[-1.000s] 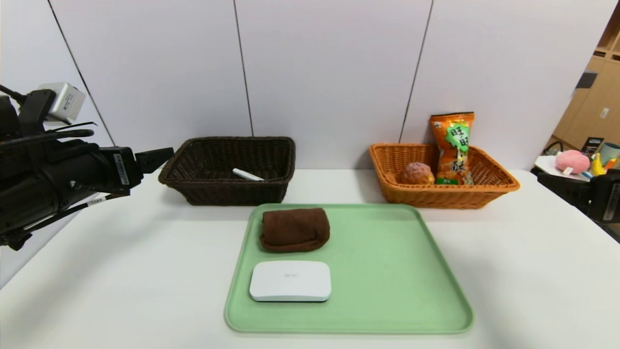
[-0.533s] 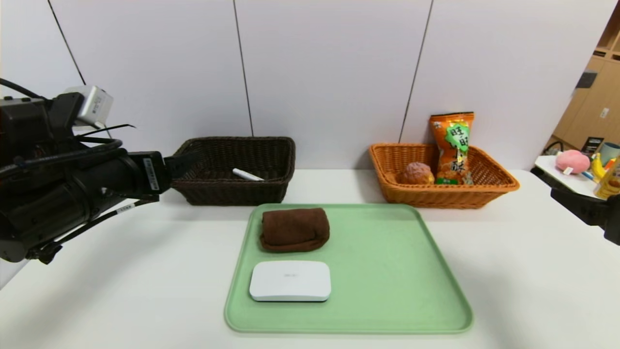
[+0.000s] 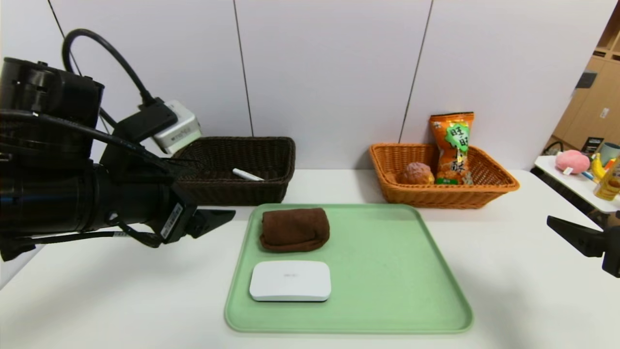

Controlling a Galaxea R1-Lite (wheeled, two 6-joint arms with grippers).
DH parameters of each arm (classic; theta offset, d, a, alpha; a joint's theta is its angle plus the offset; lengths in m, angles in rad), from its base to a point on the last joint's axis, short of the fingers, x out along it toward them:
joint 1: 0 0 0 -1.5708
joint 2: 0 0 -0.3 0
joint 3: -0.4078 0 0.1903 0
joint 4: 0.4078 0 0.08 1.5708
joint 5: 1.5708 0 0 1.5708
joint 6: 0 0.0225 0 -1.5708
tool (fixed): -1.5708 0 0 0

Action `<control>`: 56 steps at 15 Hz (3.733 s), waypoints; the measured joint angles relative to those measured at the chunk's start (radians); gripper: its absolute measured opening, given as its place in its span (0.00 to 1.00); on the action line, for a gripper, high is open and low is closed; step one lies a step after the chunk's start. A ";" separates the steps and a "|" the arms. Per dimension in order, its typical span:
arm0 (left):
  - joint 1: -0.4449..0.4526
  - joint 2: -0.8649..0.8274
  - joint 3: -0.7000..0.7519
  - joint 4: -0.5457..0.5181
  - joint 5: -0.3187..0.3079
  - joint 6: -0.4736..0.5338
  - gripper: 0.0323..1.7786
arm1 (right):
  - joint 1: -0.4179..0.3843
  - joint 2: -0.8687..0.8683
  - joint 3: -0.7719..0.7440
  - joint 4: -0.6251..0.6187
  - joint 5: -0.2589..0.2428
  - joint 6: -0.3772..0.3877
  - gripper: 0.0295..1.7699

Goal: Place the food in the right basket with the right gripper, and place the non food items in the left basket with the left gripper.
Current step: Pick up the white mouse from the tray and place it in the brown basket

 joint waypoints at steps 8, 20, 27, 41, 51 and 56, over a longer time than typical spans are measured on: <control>-0.025 0.222 -0.366 0.433 -0.131 0.814 0.95 | 0.005 -0.050 0.034 0.007 0.026 -0.006 0.96; -0.166 0.332 -0.340 0.488 -0.164 0.815 0.95 | 0.009 -0.051 0.046 -0.001 0.047 -0.028 0.96; -0.179 0.370 -0.343 0.485 -0.175 0.806 0.95 | 0.009 -0.052 0.064 -0.003 0.062 -0.020 0.96; -0.204 0.500 -0.389 0.404 -0.175 0.733 0.95 | 0.009 -0.074 0.076 -0.005 0.088 0.011 0.96; -0.230 0.506 -0.308 0.402 -0.175 0.714 0.95 | 0.009 -0.101 0.083 0.000 0.090 0.011 0.96; -0.229 0.514 -0.300 0.394 -0.175 0.682 0.95 | 0.009 -0.112 0.083 0.000 0.090 0.011 0.96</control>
